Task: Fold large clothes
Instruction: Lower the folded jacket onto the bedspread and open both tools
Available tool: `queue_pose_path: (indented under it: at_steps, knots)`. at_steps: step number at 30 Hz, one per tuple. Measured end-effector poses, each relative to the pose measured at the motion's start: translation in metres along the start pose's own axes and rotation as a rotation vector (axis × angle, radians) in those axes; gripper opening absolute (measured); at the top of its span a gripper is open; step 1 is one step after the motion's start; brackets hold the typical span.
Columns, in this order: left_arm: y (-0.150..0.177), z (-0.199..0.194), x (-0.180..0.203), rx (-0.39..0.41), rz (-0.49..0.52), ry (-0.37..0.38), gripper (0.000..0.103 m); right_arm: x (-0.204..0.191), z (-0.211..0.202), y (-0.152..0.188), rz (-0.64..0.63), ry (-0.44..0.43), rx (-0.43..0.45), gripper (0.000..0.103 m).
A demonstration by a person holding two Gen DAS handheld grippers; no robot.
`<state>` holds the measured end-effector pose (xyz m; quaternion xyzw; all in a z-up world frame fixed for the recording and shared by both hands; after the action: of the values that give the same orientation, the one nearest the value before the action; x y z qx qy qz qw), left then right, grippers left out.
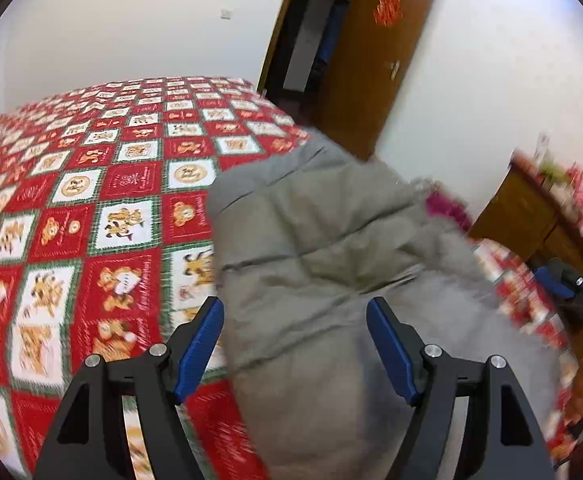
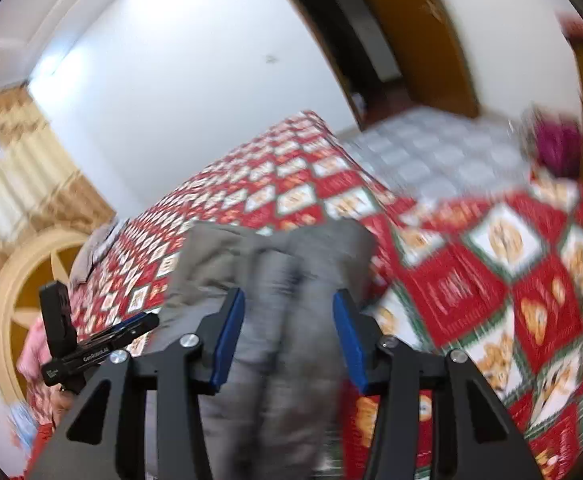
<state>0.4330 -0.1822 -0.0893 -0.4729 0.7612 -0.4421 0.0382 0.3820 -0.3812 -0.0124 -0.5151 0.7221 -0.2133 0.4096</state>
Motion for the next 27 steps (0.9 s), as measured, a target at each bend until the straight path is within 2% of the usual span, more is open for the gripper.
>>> queue_pose_path:
  at_steps: [2,4,6,9,10,13,18,21,24,27]
  knots:
    - [0.005,-0.012,0.018,0.021,-0.022,0.022,0.074,-0.036,0.011,-0.005,-0.105,-0.001,-0.027,0.051]
    - [0.01,-0.014,0.035,0.035,-0.015,0.03,0.074,-0.064,0.03,-0.008,-0.203,0.056,-0.055,0.051]
    - [0.022,-0.007,0.054,0.026,0.015,-0.012,0.074,-0.073,0.056,-0.003,-0.238,0.076,-0.096,0.052]
    - [0.039,0.017,0.062,0.015,0.076,-0.116,0.074,-0.04,0.094,0.024,-0.129,0.126,-0.2,0.05]
    - [0.041,0.022,0.058,0.03,0.081,-0.124,0.074,-0.027,0.102,0.035,-0.086,0.139,-0.22,0.047]
    - [0.043,0.029,0.048,0.053,0.091,-0.113,0.076,-0.015,0.089,0.056,-0.004,0.143,-0.171,0.042]
    - [0.044,0.049,0.05,0.049,0.235,-0.114,0.078,0.002,0.086,0.077,0.15,0.155,-0.114,0.041]
    - [0.046,0.061,0.051,0.057,0.333,-0.094,0.08,0.009,0.084,0.087,0.193,0.173,-0.081,0.037]
    - [0.047,0.07,0.05,0.033,0.331,-0.069,0.082,0.013,0.081,0.09,0.219,0.182,-0.065,0.034]
    - [0.043,0.075,0.052,-0.031,0.323,-0.098,0.083,0.01,0.081,0.086,0.206,0.211,-0.08,0.033]
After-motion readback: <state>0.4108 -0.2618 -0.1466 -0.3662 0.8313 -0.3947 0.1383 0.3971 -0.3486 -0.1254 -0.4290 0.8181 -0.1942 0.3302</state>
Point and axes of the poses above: each gripper's, at about its wrist camera, not at the fingertips, and z roughly the way its jaws point, x to its right, y to its underside, the point moved 1 cm from there along z, roughly the way its jaws point, and after that the axes turned 5 degrees about y, right-handed, at the moved point
